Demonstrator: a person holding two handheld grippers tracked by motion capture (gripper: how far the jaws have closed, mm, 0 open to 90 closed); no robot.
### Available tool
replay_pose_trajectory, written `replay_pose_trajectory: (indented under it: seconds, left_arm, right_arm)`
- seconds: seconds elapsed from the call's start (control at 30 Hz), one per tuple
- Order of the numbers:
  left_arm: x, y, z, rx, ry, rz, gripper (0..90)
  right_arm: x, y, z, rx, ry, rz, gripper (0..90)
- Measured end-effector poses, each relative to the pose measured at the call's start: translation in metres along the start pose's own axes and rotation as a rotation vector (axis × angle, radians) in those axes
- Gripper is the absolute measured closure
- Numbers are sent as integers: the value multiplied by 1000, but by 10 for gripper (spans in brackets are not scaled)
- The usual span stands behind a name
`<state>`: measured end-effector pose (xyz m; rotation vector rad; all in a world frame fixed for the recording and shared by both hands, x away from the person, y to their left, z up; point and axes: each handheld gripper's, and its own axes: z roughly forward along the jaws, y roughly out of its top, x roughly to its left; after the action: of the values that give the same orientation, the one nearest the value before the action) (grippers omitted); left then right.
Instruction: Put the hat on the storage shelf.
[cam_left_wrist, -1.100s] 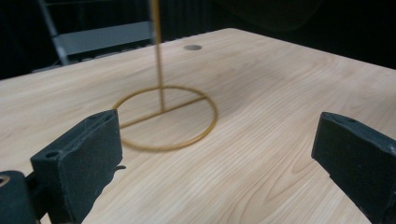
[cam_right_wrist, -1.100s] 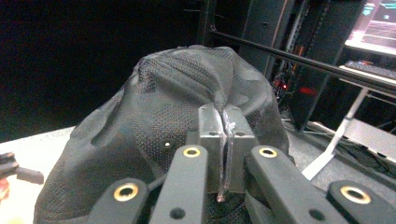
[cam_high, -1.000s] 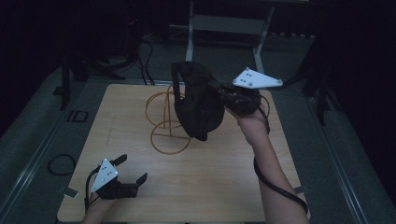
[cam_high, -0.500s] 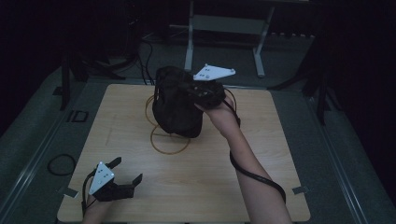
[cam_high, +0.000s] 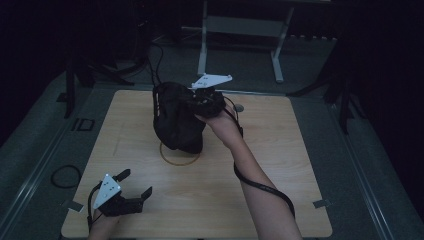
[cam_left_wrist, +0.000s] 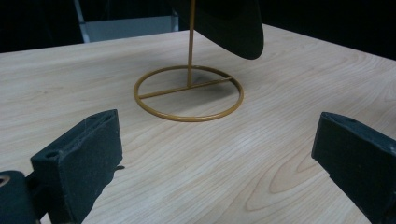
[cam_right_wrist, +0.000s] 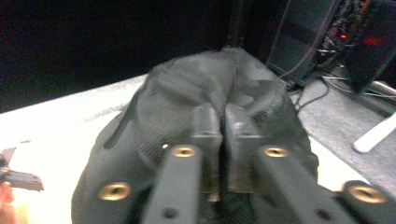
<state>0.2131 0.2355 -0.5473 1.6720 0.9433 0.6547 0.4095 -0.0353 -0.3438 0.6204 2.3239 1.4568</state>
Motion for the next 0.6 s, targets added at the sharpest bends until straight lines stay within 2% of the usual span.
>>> replay_pose_trajectory:
  seconds: [0.1, 0.17, 0.27, 0.6]
  left_arm:
    - [-1, 1, 0, -2, -1, -1, 23]
    - [-1, 1, 0, 1, -2, 2, 23]
    - [-2, 1, 0, 4, -8, 1, 23]
    - [-2, 2, 1, 2, -13, 0, 23]
  right_arm:
    - [3, 0, 3, 5, -7, -5, 608]
    - [5, -1, 4, 8, -17, -18, 583]
    - [4, 0, 3, 11, -24, -12, 542]
    - [1, 0, -3, 7, -5, 11, 438]
